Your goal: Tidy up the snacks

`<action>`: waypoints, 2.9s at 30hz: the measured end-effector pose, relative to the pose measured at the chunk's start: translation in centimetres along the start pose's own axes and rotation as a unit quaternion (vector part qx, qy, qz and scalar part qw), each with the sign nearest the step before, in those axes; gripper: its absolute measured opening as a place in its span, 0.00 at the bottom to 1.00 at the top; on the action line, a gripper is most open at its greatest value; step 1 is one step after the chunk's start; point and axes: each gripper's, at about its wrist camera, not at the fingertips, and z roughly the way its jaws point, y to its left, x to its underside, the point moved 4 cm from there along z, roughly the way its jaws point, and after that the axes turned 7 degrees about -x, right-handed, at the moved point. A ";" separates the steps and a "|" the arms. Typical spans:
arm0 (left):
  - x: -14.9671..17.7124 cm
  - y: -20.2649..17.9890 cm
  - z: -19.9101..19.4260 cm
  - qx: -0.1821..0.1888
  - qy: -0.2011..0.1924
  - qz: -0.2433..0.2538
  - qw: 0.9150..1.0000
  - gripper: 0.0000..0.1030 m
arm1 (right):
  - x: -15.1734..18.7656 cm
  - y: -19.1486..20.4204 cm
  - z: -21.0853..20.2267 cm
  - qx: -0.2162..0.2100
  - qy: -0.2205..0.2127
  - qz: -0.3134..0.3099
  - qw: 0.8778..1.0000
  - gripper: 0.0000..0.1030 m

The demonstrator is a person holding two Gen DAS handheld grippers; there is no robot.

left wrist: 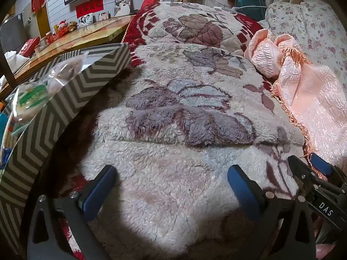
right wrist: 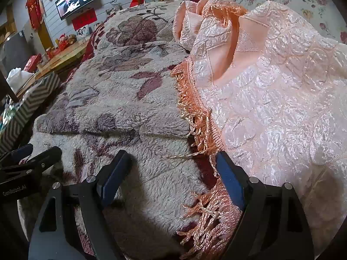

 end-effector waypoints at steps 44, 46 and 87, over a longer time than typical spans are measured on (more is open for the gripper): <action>0.2 -0.7 -0.4 -0.001 0.000 0.002 1.000 1.00 | -0.6 0.1 0.2 0.000 0.001 0.001 1.000 0.82; 0.0 -1.0 -0.6 -0.002 0.000 0.002 1.000 1.00 | -0.6 0.0 0.1 0.000 0.001 0.001 1.000 0.82; -0.2 -1.0 -1.1 -0.001 0.000 0.002 1.000 1.00 | -0.1 0.1 0.1 -0.004 0.002 0.005 1.000 0.83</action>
